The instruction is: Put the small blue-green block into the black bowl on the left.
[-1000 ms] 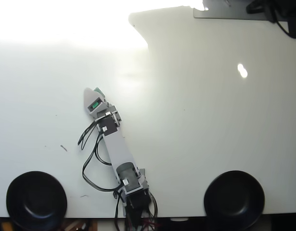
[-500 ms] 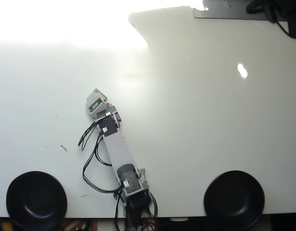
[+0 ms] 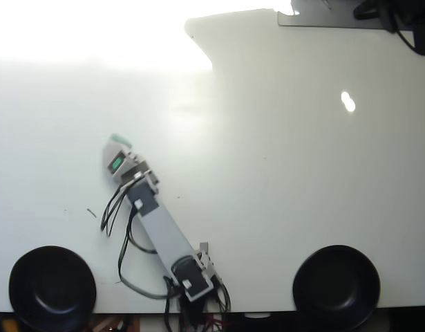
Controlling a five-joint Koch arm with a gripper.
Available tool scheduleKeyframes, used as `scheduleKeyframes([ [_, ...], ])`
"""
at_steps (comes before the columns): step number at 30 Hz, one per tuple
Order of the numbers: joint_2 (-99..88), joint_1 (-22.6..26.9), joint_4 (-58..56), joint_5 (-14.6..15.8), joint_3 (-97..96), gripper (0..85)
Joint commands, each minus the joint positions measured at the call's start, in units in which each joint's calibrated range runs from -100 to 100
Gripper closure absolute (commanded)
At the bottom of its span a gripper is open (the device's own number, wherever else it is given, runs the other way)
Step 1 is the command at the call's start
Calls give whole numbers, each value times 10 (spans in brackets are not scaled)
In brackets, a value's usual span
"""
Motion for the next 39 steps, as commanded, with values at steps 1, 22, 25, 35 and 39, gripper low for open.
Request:
scheduleKeyframes([
  [1,-57,24,-19,-2,52,823],
  [22,-206,219,-75,-31,76,823],
  [25,-217,245,-72,-55,75,823],
  [35,-231,305,7,-193,37,823],
  [39,-238,317,77,-267,-6,823],
])
